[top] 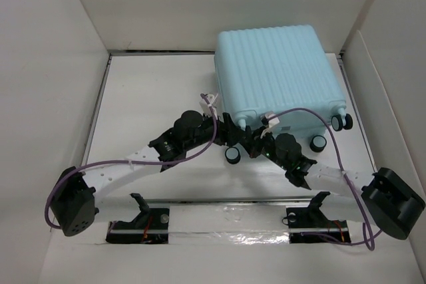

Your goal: Pack the luggage

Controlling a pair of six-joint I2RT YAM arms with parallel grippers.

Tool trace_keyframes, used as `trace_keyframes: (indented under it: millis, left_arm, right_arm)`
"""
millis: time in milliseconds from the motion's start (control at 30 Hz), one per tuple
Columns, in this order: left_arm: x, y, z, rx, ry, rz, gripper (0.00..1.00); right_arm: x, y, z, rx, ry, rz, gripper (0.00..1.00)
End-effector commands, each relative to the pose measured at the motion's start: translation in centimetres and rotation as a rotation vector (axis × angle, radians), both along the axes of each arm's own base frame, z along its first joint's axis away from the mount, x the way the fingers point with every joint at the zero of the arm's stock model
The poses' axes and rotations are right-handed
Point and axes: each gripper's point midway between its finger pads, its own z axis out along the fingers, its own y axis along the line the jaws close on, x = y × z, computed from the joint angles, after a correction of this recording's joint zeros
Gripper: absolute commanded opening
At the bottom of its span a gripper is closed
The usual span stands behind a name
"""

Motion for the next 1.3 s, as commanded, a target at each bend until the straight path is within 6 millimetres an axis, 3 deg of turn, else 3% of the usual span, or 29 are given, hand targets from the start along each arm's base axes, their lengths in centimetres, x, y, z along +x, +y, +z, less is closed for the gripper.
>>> trace_keyframes:
  millis: [0,167,267,300,400,533,600,633,667,700,733,767,967,1000,1067,1100,1200,1267]
  left_arm:
    - [-0.2,-2.3,4.8,-0.122,-0.073,-0.094,0.58]
    - [0.2,-3.8,4.1,-0.165,-0.052,-0.119,0.50]
    - [0.1,-4.8,4.2,-0.195,-0.039,-0.152,0.44]
    - [0.0,-5.1,4.5,-0.207,-0.042,-0.166,0.43]
    - [0.3,-4.9,4.9,-0.218,-0.035,-0.171,0.34]
    - [-0.4,-4.8,4.9,-0.239,0.006,-0.204,0.33]
    - [-1.3,-5.3,5.4,-0.277,0.034,-0.256,0.32]
    - [-1.5,-5.6,5.6,-0.297,0.060,-0.273,0.32]
    - [-1.7,-5.6,5.7,-0.299,0.059,-0.281,0.30]
    - [-1.6,-5.4,6.3,-0.314,0.051,-0.271,0.30]
    - [-1.7,-5.3,6.5,-0.323,0.051,-0.271,0.29]
    - [-2.1,-5.3,6.9,-0.335,0.049,-0.289,0.29]
    - [-2.2,-4.2,8.2,-0.368,0.025,-0.254,0.30]
    - [-1.8,-4.0,7.8,-0.356,0.031,-0.237,0.32]
    - [-1.4,-3.5,7.8,-0.353,0.025,-0.217,0.33]
    - [-1.5,-3.4,7.8,-0.358,0.022,-0.217,0.34]
    - [-0.7,-2.5,7.3,-0.346,0.018,-0.180,0.40]
    - [0.2,-1.3,7.2,-0.341,0.002,-0.135,0.43]
  right_arm:
    - [0.4,1.0,3.7,0.057,-0.093,-0.017,0.00]
    - [-1.3,3.1,4.8,0.132,-0.087,0.010,0.00]
    - [-3.2,5.9,6.0,0.198,-0.084,0.085,0.00]
    - [-4.1,7.3,7.6,0.251,-0.102,0.131,0.00]
    - [-4.2,7.7,7.2,0.290,-0.109,0.146,0.00]
    - [-5.9,8.7,6.8,0.259,-0.125,0.264,0.00]
    - [-5.9,9.5,5.7,0.175,-0.119,0.303,0.00]
    - [-6.3,11.3,6.2,0.149,-0.163,0.357,0.00]
    - [-5.8,11.7,5.6,0.137,-0.155,0.341,0.00]
    - [-5.5,12.1,6.7,0.182,-0.195,0.335,0.00]
    - [-5.8,13.0,4.9,0.160,-0.162,0.377,0.00]
    - [-5.4,13.6,6.1,0.192,-0.178,0.391,0.00]
    - [-6.0,14.2,7.7,0.210,-0.204,0.354,0.00]
    - [-6.0,13.6,6.7,0.180,-0.176,0.324,0.05]
    - [-5.2,12.2,6.2,0.156,-0.159,0.230,0.29]
    - [-5.3,10.9,5.7,0.135,-0.142,0.204,0.52]
    - [-5.1,8.0,4.9,0.084,-0.104,0.111,0.76]
    - [-5.4,6.2,3.7,0.040,-0.079,0.068,0.82]
